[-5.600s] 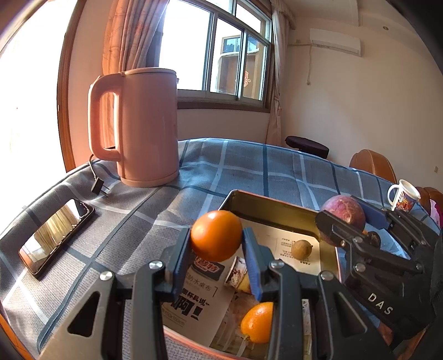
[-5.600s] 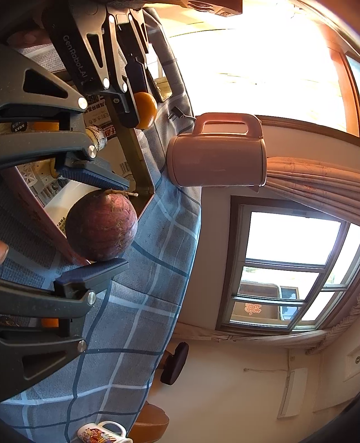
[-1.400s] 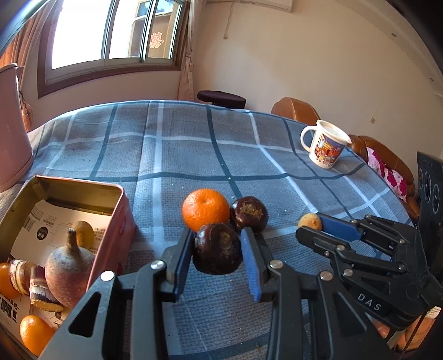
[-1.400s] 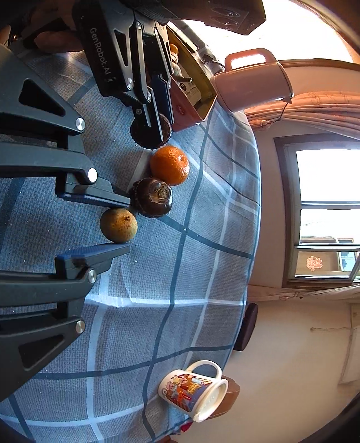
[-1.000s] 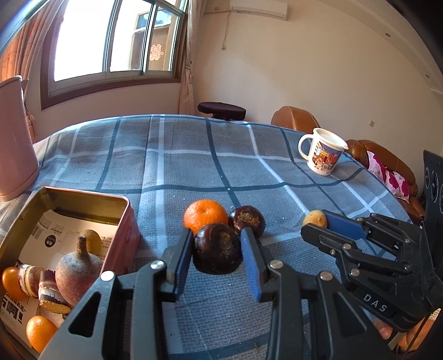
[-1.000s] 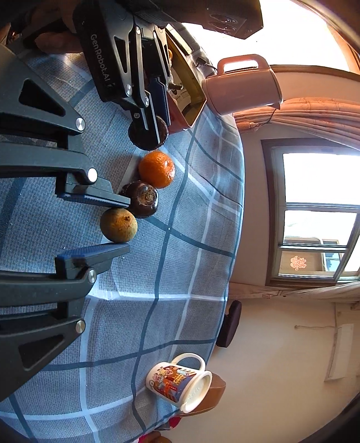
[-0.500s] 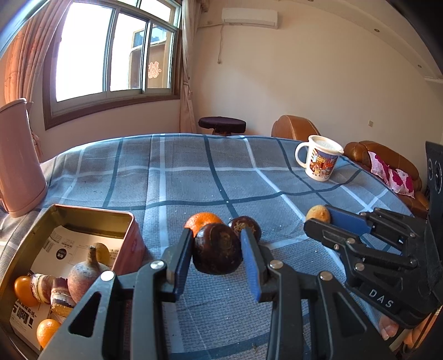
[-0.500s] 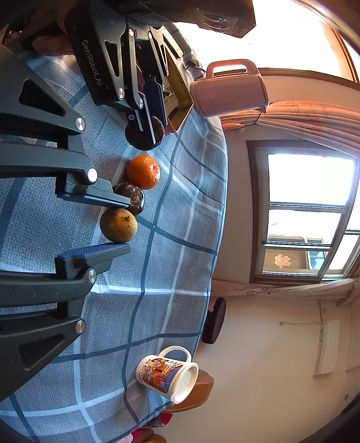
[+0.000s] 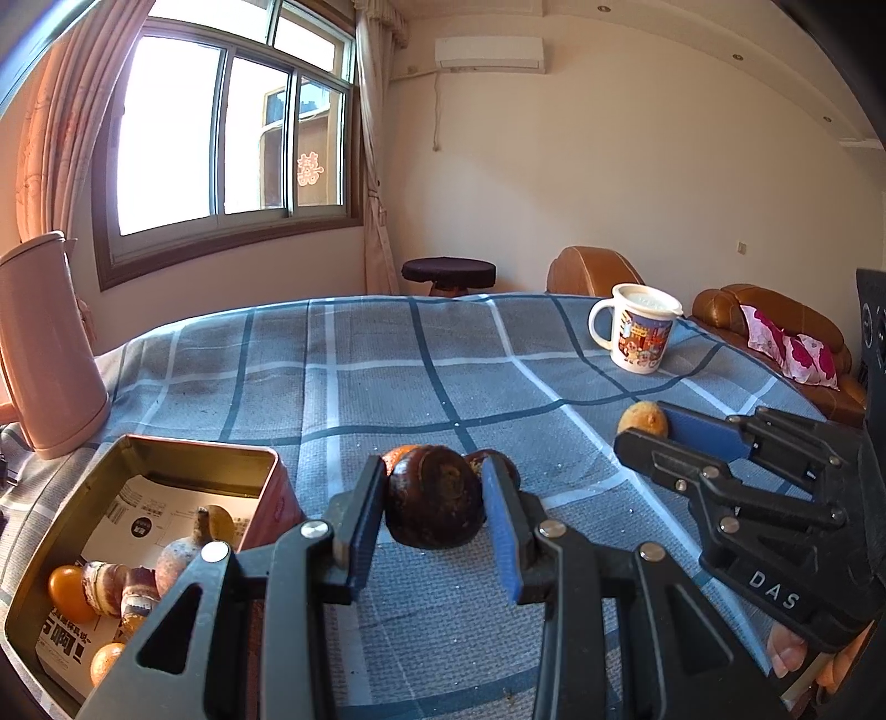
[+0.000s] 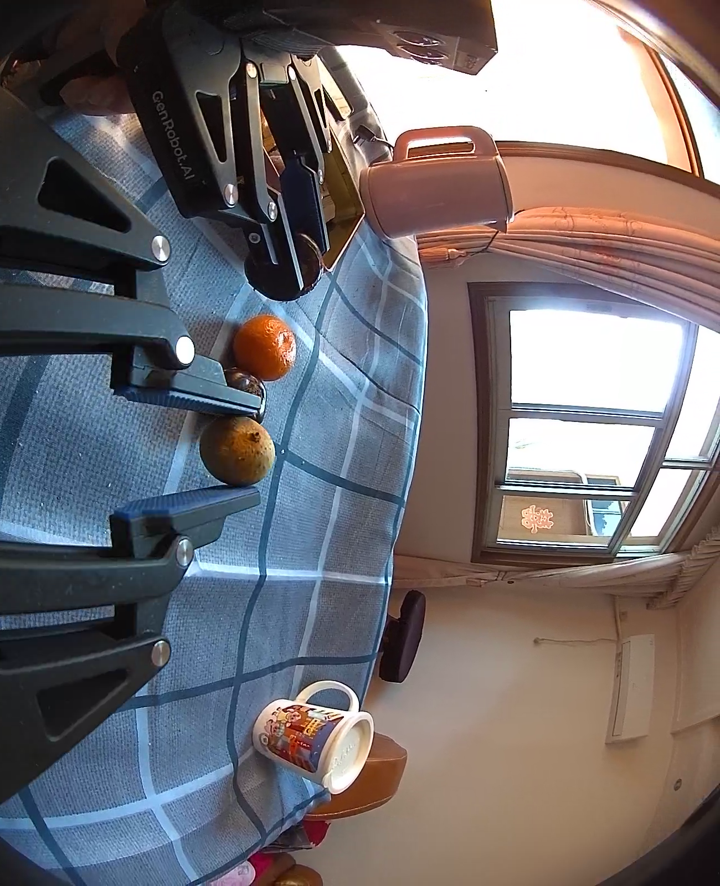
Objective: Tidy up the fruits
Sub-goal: 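Carry the dark brown fruit with left tool while right tool carries small fruit to tin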
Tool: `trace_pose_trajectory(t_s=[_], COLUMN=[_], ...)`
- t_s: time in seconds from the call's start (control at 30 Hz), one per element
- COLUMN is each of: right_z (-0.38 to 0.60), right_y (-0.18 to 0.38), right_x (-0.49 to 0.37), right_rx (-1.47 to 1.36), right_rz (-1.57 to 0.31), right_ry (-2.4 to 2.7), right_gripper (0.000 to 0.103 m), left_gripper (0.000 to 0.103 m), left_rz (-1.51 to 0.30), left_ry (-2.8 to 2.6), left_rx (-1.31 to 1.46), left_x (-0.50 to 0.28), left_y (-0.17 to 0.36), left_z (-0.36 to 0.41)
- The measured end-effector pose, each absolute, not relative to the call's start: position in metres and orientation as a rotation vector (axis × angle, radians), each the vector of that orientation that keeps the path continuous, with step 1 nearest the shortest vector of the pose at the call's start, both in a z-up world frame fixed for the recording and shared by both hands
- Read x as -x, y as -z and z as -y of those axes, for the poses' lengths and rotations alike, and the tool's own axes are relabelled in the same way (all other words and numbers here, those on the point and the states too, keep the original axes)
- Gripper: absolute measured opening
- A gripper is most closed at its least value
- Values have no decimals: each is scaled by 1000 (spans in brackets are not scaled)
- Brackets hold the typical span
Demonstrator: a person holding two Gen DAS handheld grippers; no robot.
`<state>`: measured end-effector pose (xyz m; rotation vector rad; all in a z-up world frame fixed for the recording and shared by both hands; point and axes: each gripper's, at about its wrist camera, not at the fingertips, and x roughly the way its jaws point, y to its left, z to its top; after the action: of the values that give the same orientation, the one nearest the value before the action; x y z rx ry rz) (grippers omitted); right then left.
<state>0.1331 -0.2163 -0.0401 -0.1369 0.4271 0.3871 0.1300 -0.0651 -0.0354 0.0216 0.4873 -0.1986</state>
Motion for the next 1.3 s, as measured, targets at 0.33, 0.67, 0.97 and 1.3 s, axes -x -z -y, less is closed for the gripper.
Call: trace_pose_trajectory(t_s=[0.33,0.67,0.97,1.3], right_z=[219,224,227,231], right_y=[37,34,32,29], right_x=[-126,-119,-113,-108], right_rx=[128,120,109,98], right_rz=[-387,-344,-303,-270], right_ry=[-385,-385,-377,-358], right_gripper=[28,28,28,28], left_gripper=[38,37,38,37], left_rz=[-458,-431,-393,-363], left_ry=[189,186,172,160], left_rx=[-29,-28,-35,-51], left_x=[-125,-120,-113,-104], left_y=[33,30,28,26], left_z=[66,64,65,68])
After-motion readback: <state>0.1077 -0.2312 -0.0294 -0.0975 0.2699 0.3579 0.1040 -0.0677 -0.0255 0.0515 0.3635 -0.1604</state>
